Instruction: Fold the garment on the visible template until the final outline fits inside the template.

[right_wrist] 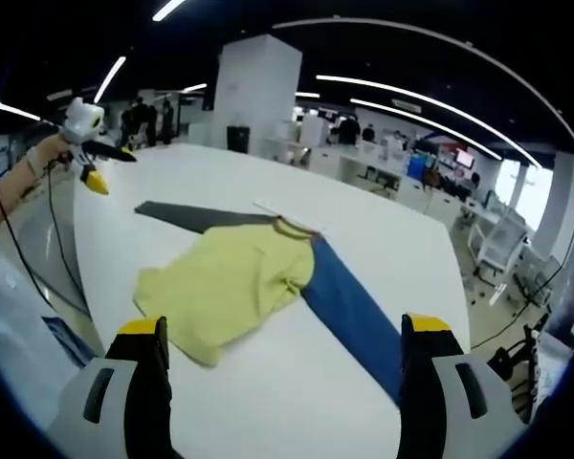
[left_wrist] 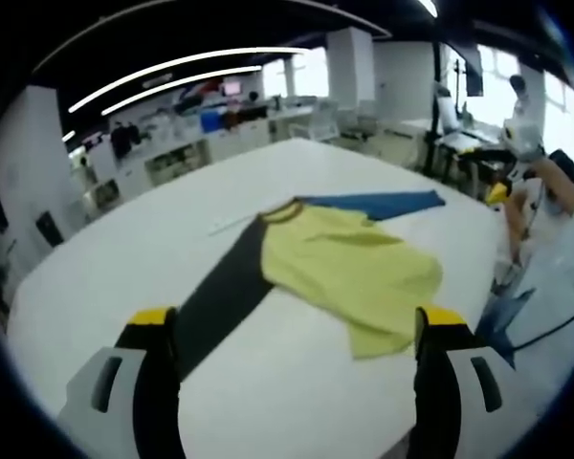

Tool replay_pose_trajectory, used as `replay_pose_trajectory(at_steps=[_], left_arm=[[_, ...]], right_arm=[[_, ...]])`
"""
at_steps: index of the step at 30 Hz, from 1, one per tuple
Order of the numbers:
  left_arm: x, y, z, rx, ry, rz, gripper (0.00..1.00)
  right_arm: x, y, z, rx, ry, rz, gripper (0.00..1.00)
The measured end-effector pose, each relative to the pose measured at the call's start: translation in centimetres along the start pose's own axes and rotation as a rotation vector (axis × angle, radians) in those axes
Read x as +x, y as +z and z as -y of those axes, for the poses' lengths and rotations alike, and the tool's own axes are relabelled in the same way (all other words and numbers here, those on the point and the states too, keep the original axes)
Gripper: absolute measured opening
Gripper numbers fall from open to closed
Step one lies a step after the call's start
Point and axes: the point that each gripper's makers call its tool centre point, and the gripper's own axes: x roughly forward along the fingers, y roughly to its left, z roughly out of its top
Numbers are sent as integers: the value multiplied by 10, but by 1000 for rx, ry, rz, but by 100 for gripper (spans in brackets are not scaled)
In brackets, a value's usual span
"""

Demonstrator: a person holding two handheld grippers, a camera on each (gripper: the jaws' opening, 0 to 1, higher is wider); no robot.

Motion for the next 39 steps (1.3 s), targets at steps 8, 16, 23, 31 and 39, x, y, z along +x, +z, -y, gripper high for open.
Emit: replay_pose_trajectory(at_steps=[8,16,23,31,39], left_arm=[[4,-7,9,-12,-25,-10,97],[6,-14,15,-29,-36,-19,97],[10,-20,23,-35,-60,-30,98],[15,-25,30,-47,-72,-35,99],[19,-32,38,-68,-90,-46,99]], right_arm=[[1,-3,-2,6,4,-3,100],[1,-10,-1,22,2,-12,100],[2,-14,-4,25,9,-21,100],[5,-24,-7,40,18,-34,100],[9,-30,-10,55,31,-45,100]])
